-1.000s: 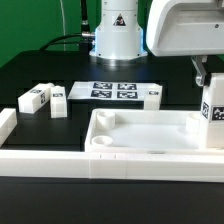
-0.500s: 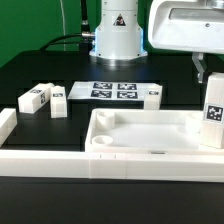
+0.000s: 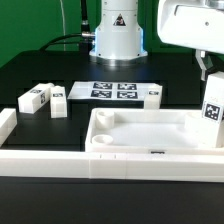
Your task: Assemble desk
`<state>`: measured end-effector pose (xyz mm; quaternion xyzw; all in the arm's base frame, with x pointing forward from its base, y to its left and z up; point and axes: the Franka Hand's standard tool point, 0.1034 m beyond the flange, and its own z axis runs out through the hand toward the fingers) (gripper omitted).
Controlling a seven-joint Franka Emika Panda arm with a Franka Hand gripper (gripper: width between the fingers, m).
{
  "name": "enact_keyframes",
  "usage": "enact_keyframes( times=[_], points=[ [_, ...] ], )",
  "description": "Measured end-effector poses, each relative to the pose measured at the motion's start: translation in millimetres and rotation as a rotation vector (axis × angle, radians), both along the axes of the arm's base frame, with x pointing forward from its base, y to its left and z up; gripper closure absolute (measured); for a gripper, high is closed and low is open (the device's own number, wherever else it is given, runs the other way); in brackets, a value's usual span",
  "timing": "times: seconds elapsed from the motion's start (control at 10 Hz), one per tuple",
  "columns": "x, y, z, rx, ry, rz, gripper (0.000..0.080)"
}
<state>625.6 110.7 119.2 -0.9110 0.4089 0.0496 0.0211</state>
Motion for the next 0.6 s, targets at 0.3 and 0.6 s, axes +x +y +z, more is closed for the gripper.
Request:
enact_keyframes(
  times=[0.3,0.6],
  points=[
    [-1.1,3.7,-1.6,0.017,-0.032,-0.345,0.0509],
    [-0.3,3.6,-1.4,0.044,-0.038,-0.547,0.0509]
  ],
)
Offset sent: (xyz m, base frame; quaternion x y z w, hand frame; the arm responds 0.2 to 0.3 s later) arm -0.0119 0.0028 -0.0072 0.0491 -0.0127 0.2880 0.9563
